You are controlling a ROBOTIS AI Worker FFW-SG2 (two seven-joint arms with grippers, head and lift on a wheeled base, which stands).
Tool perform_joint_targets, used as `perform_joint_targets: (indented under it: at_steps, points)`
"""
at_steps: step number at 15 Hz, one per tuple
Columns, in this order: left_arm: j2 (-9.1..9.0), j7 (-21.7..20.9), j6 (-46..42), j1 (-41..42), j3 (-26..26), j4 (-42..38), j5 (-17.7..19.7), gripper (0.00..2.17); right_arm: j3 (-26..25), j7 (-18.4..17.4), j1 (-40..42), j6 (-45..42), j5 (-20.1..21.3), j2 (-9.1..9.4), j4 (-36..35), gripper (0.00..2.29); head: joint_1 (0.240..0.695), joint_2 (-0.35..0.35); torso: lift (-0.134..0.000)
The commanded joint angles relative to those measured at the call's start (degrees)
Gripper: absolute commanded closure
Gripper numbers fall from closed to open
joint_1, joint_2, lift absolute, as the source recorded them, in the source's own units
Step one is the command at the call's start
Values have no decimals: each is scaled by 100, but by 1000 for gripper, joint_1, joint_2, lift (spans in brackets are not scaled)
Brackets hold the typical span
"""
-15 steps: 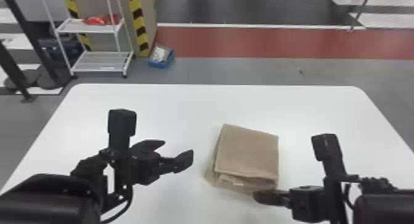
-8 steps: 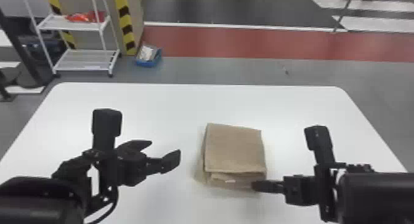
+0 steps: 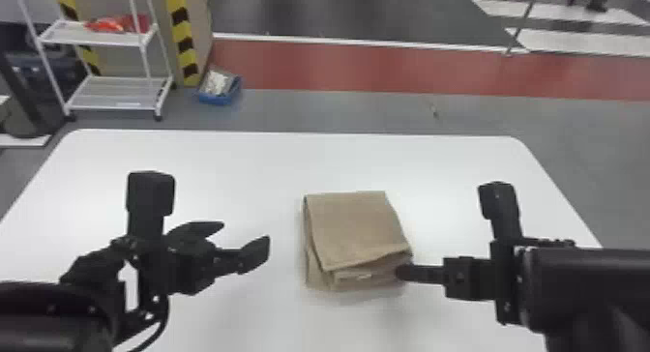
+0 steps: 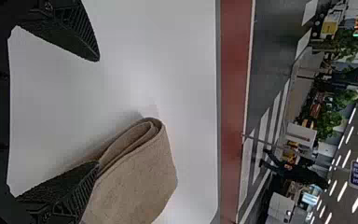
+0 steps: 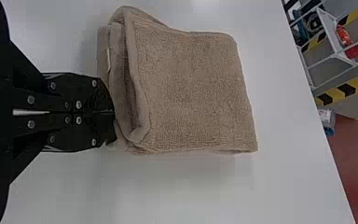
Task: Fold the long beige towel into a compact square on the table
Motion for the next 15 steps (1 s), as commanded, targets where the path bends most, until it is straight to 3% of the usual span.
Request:
perform_joint_targets:
  at_steps: [1,3,5,7,8,10,15]
  points:
    - [0,0,0,9,0,-17,-9,97,-124,327,133,12,-21,-9,-168,2125,695,-115,-124]
    - [9,0,0,9,-9,-17,-17,97,-300,784,229,12,-100,-18,-502,2125,695,-111,-124]
    - [0,0,18,-26,-70,-9,-53,97,-484,775,89,12,-267,9,-634,2125,695,-103,-124]
    - [0,0,18,-35,-132,-17,-105,97,-599,274,-193,12,-513,88,-564,2125,695,-114,-124]
    - [0,0,35,-26,-132,-26,-105,97,-651,-77,-333,12,-768,88,-327,2125,695,-123,-124]
    - [0,0,35,-9,-114,-70,-105,97,-651,-464,-571,12,-900,114,236,2125,695,-137,-124]
    - [0,0,53,0,-114,-61,-176,97,-827,-956,-905,12,-1172,128,1097,2125,695,-139,-124]
